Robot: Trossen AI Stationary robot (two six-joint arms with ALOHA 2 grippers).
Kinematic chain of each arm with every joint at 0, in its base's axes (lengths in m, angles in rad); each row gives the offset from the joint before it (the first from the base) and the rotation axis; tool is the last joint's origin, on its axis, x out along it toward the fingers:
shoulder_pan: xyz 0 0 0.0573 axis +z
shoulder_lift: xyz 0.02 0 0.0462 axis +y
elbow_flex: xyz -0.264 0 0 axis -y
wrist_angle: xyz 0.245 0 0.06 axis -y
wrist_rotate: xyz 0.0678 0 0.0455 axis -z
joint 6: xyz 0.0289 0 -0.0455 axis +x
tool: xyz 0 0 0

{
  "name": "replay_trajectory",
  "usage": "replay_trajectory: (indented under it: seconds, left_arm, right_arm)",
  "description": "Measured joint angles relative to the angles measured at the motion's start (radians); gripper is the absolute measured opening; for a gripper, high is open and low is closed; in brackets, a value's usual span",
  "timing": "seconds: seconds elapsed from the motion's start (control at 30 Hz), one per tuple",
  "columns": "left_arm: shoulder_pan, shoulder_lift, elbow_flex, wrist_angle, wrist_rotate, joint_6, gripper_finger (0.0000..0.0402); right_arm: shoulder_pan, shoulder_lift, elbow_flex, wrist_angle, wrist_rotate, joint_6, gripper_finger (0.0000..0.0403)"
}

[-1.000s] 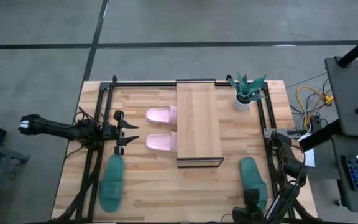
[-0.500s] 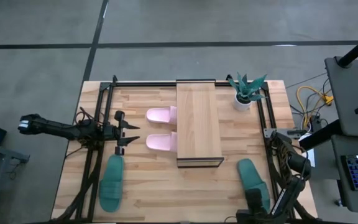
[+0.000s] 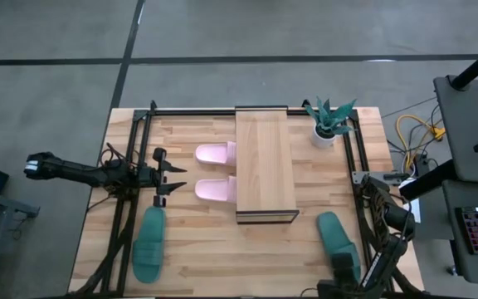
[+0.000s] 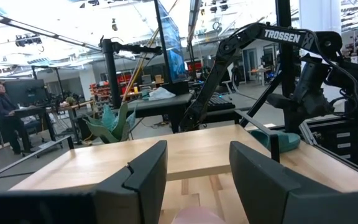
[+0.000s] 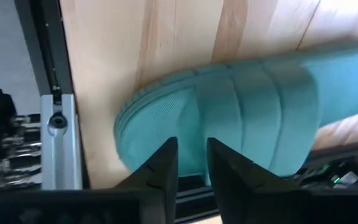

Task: Pick and place slides into the shelf
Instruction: Put the right green slide on the shelf

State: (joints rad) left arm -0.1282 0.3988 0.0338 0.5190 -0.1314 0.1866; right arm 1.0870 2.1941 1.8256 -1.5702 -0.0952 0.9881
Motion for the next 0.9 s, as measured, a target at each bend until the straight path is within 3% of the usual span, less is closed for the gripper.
replay_trajectory:
  seconds: [0.17, 0.3, 0.43, 0.67, 0.9]
  left_arm:
    - [0.0, 0.0, 0.0, 0.0, 0.0, 0.0, 0.016]
    - [0.0, 0.0, 0.0, 0.0, 0.0, 0.0, 0.016]
    - [0.0, 0.0, 0.0, 0.0, 0.0, 0.001, 0.016]
    - [0.0, 0.0, 0.0, 0.001, 0.0, 0.001, 0.016]
    - [0.0, 0.0, 0.0, 0.005, 0.0, 0.001, 0.016]
  right_arm:
    - [-0.001, 0.0, 0.0, -0.001, -0.019, 0.036, 0.0144]
    - [0.001, 0.0, -0.013, 0.0, 0.032, 0.017, 0.0192]
    - [0.017, 0.0, -0.059, -0.001, 0.041, 0.008, 0.0218]
    - [0.039, 0.0, -0.127, 0.0, 0.064, 0.002, 0.0209]
    - [0.041, 0.0, -0.16, -0.002, 0.143, 0.048, 0.0169]
